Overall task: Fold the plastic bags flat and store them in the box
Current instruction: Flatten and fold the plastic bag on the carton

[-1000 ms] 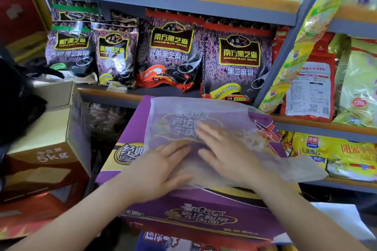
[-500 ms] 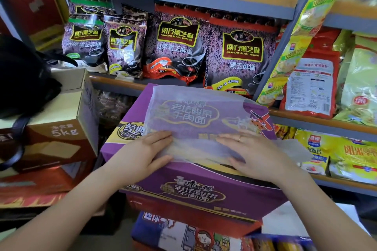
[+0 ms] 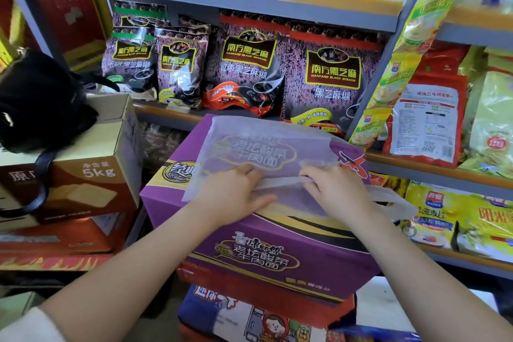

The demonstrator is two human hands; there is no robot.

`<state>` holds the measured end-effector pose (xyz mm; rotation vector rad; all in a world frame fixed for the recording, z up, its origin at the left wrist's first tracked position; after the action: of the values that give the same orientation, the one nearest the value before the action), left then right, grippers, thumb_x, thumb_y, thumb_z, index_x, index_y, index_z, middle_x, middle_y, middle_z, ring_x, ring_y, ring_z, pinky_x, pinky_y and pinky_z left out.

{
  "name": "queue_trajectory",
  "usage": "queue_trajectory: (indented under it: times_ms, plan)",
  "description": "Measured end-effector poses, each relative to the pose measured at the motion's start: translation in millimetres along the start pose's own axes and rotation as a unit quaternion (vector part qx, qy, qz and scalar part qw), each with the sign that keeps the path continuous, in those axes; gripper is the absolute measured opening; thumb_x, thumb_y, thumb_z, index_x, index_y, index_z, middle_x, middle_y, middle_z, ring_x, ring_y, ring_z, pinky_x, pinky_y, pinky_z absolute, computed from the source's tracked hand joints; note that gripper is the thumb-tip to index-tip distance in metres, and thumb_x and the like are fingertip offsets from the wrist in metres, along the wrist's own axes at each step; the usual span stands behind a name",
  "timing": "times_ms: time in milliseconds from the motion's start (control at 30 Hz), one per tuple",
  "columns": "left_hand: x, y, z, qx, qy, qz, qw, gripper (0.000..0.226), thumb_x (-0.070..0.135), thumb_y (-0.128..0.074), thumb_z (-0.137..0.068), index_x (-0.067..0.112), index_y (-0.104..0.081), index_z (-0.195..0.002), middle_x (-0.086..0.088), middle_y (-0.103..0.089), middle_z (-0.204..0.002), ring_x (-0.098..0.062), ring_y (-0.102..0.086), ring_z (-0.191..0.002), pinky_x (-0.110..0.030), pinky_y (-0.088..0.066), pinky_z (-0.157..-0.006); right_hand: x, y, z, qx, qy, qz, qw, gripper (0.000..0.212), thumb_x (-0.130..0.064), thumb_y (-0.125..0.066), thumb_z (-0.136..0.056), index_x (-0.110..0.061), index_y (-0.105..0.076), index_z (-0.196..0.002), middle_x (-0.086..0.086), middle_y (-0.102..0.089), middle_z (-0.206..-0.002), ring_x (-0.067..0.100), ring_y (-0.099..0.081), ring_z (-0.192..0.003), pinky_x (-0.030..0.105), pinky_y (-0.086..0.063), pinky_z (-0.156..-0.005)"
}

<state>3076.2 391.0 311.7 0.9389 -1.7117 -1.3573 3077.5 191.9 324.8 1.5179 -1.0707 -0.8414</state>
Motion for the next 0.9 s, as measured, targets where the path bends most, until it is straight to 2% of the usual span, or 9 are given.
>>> queue_trajectory:
  times_ms: [67,167,267,467,533,633,767,833,900]
  plan:
    - [3.2,0.7,-5.7,0.017,0.005,0.001,1.000,0.035,0.040,-0.039,-0.095,0.024,-0.051,-0.124,0.001,-0.054,-0.124,-0.025,-0.054,-0.111,-0.031,-0.043,-0.077,-0.6,0.6,-5.1,0.001,-0.010,0.009,1.000,0.016,-0.029,-0.042,-0.095,-0.019,-0.055,-0.095,0.004,-0.065,-0.088,0.029,-0.061,-0.085,0.030,-0.034,-0.058]
    - [-3.5,0.9,-14.9,0.020,0.043,0.013,0.999,0.023,0.022,-0.042,-0.094,0.015,-0.061,-0.106,-0.009,-0.063,-0.110,-0.031,-0.057,-0.102,-0.036,-0.044,-0.075,-3.2,6.6,-9.1,-0.017,-0.012,-0.021,1.000,0.019,-0.044,-0.050,-0.091,-0.026,-0.055,-0.096,0.000,-0.065,-0.091,0.026,-0.060,-0.090,0.029,-0.033,-0.060]
    - [-7.8,2.8,-23.3,0.013,0.050,0.025,0.998,0.022,0.021,-0.044,-0.093,0.008,-0.062,-0.091,-0.014,-0.066,-0.097,-0.031,-0.057,-0.094,-0.035,-0.042,-0.070,-8.0,12.4,-14.2,-0.038,-0.018,-0.044,0.998,0.022,-0.048,-0.051,-0.090,-0.031,-0.061,-0.100,0.002,-0.066,-0.097,0.027,-0.059,-0.095,0.029,-0.034,-0.061]
    - [-10.1,-4.4,-24.0,0.021,0.047,0.036,0.998,0.022,0.031,-0.046,-0.094,0.015,-0.053,-0.081,-0.010,-0.064,-0.095,-0.029,-0.056,-0.094,-0.034,-0.042,-0.070,-13.8,9.3,-29.2,-0.050,-0.052,0.009,0.997,0.011,-0.020,-0.054,-0.088,-0.025,-0.060,-0.080,0.005,-0.065,-0.090,0.030,-0.061,-0.089,0.029,-0.035,-0.059]
    - [-11.1,-6.8,-23.1,0.027,0.058,0.021,0.998,0.018,0.030,-0.048,-0.092,0.014,-0.052,-0.084,-0.008,-0.062,-0.097,-0.029,-0.056,-0.094,-0.035,-0.043,-0.070,-15.3,8.5,-27.5,-0.036,-0.037,0.070,0.996,0.007,-0.018,-0.055,-0.088,-0.024,-0.059,-0.091,0.004,-0.065,-0.096,0.029,-0.061,-0.092,0.030,-0.035,-0.062]
    - [-12.6,-11.1,-18.4,0.055,0.067,-0.010,0.996,0.011,0.020,-0.052,-0.087,0.011,-0.056,-0.094,-0.007,-0.060,-0.097,-0.030,-0.059,-0.090,-0.036,-0.046,-0.065,-14.4,3.0,-17.2,-0.011,-0.015,0.115,0.993,0.025,-0.017,-0.052,-0.090,-0.016,-0.052,-0.116,0.005,-0.060,-0.112,0.027,-0.058,-0.105,0.034,-0.042,-0.077]
    - [-19.7,-18.9,-0.4,0.121,0.009,-0.052,0.991,0.034,-0.002,-0.079,-0.048,0.012,-0.060,-0.073,-0.004,-0.060,-0.067,-0.026,-0.062,-0.054,-0.024,-0.038,-0.036,-4.3,-3.9,-0.1,-0.027,-0.034,0.099,0.994,0.050,-0.002,-0.045,-0.088,-0.017,-0.037,-0.135,0.006,-0.049,-0.128,0.026,-0.047,-0.119,0.035,-0.040,-0.093]
    - [-24.1,-18.7,10.1,0.134,0.006,-0.039,0.990,0.042,-0.004,-0.079,-0.043,0.015,-0.063,-0.076,-0.001,-0.063,-0.071,-0.023,-0.063,-0.055,-0.021,-0.036,-0.035,-8.2,-4.3,4.0,-0.032,-0.001,0.044,0.999,0.056,-0.003,-0.047,-0.086,-0.020,-0.035,-0.138,0.003,-0.041,-0.140,0.025,-0.039,-0.128,0.036,-0.032,-0.104]
    - [-27.5,-20.3,16.1,0.133,-0.016,-0.009,0.991,0.043,-0.005,-0.073,-0.051,0.013,-0.067,-0.089,-0.002,-0.068,-0.088,-0.023,-0.067,-0.066,-0.022,-0.045,-0.042,-23.6,-6.7,4.1,-0.056,0.075,-0.023,0.995,0.057,-0.005,-0.044,-0.088,-0.020,-0.033,-0.142,0.001,-0.031,-0.151,0.022,-0.030,-0.137,0.035,-0.021,-0.112]
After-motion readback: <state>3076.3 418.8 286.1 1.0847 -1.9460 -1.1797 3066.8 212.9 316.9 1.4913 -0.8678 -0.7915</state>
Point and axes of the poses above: each hand's wrist, its own z-axis away from the middle knuckle, its own y-axis out of the back of the hand, x = y × z, the point moved 1 cm from there along -z, towards the middle knuckle
